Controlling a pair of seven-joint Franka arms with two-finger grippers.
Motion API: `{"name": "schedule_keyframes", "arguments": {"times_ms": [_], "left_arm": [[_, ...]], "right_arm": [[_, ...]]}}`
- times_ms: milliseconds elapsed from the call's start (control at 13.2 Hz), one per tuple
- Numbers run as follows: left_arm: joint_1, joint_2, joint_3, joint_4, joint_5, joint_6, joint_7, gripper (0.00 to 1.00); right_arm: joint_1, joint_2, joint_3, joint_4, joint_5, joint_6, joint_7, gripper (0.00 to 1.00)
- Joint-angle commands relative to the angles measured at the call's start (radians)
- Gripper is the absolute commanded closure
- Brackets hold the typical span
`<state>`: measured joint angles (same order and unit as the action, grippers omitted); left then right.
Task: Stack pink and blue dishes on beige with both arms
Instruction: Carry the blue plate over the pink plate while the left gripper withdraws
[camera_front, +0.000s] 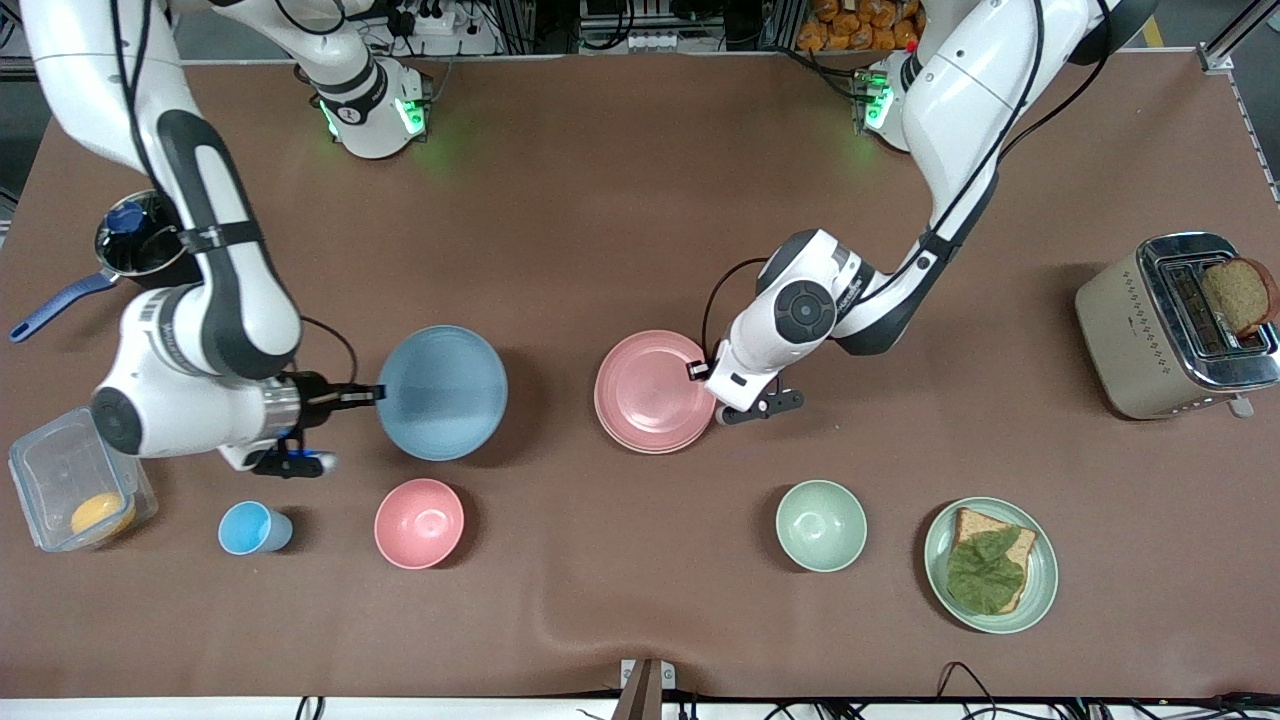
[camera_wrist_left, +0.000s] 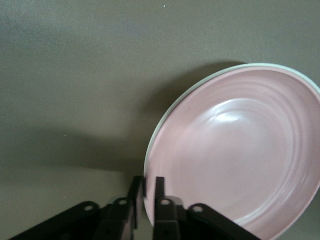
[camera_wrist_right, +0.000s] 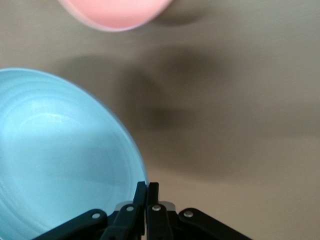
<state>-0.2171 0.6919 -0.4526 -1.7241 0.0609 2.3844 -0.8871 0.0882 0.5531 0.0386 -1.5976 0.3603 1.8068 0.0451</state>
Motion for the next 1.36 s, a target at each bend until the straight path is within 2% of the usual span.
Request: {"name": "schedule_keyframes", "arguments": {"times_ms": [0,152,303,606,758,985,1212,1288], "left_arm": [[-0.013,-0.008,0.009,0.032,0.028,-0.011,-0.056,0.00],[0.011,-0.076,0.020,0.032,0.030,-0.033,-0.055,0.00],[0.077,-0.213,0.038,0.034,0.060,-0.152,-0.032,0.00],[0.214,-0.463,0.034,0.034,0.088,-0.230,0.143,0.00],[0.267,-0.550,0.034,0.034,0.079,-0.315,0.276,0.00],[0.367,-0.623,0.034,0.034,0.050,-0.410,0.439,0.00],[0.355,-0.658,0.092,0.043,0.031,-0.508,0.490,0.00],[0.338,-0.658,0.106,0.091,0.031,-0.589,0.505,0.00]], "right_arm": [[0.138,-0.019,-0.011,-0.010,0.035,0.044,0.204,1.00],[0.218,-0.039,-0.011,-0.030,0.035,0.049,0.318,1.00],[0.257,-0.051,-0.009,-0.076,0.042,0.097,0.363,1.00],[0.356,-0.038,-0.009,-0.087,0.060,0.210,0.511,1.00],[0.387,-0.028,-0.009,-0.087,0.100,0.249,0.535,1.00],[0.427,-0.007,-0.011,-0.087,0.111,0.304,0.570,1.00],[0.465,0.034,-0.011,-0.084,0.111,0.380,0.608,1.00],[0.472,0.041,-0.011,-0.084,0.111,0.396,0.613,1.00]]}}
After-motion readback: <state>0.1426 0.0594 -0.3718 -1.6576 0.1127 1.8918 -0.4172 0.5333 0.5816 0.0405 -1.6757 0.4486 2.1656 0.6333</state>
